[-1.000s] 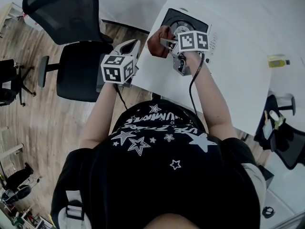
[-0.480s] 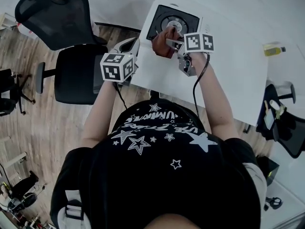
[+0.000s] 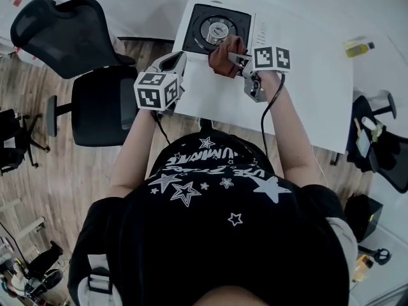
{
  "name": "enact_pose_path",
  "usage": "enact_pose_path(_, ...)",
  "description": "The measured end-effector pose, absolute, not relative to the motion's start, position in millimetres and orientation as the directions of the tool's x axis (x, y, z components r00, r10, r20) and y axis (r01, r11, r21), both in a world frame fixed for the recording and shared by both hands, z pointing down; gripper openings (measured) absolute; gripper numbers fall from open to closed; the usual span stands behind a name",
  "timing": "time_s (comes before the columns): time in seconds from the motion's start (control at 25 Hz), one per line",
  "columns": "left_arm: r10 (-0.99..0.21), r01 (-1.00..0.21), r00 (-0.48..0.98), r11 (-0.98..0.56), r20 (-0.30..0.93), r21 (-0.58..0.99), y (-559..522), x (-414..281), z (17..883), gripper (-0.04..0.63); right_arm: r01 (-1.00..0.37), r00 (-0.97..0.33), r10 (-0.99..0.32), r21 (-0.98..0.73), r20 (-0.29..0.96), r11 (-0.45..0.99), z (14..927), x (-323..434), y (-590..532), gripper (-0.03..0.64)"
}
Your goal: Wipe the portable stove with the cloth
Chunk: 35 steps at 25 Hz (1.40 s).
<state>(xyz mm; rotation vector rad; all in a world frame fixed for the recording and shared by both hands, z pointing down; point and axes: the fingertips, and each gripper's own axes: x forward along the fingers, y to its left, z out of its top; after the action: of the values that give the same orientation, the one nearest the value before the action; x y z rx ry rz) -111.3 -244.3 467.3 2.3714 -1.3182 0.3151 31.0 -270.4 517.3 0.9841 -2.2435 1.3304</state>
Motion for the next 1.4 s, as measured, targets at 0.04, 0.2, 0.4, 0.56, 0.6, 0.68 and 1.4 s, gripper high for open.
enact_pose_path(0.04,-0.754,-0.847,0.532,-0.475,0.384,0.24,-244,-108,467,0.009,-0.719,-0.693,-0.393,-0.623,0.605,0.309,518,37,-269,0.057)
enact_pose_path(0.2,-0.741,-0.834,0.551,-0.497,0.383,0.239,-246,-96,467,0.009,-0.733,-0.673,-0.428,-0.622,0.603,0.276,518,62,-265,0.057)
enact_pose_path(0.4,-0.731,-0.823,0.568,-0.513,0.378,0.244,-247,-87,466,0.009,-0.754,-0.644,-0.454,-0.612,0.616,0.241,520,88,-261,0.057)
enact_pose_path(0.56,-0.718,-0.812,0.583,-0.529,0.381,0.246,-246,-77,467,0.008,-0.758,-0.633,-0.472,-0.615,0.613,0.217,519,104,-256,0.057)
enact_pose_path(0.6,-0.715,-0.81,0.586,-0.532,0.381,0.247,-246,-75,468,0.009,-0.759,-0.629,-0.479,-0.616,0.612,0.21,519,108,-256,0.057)
enact_pose_path(0.68,-0.709,-0.805,0.592,-0.538,0.382,0.249,-247,-72,469,0.009,-0.76,-0.623,-0.489,-0.619,0.61,0.197,519,113,-256,0.057)
enact_pose_path(1.4,-0.671,-0.768,0.639,-0.578,0.375,0.275,-248,-55,473,0.009,-0.759,-0.549,-0.591,-0.649,0.59,0.057,522,169,-229,0.057)
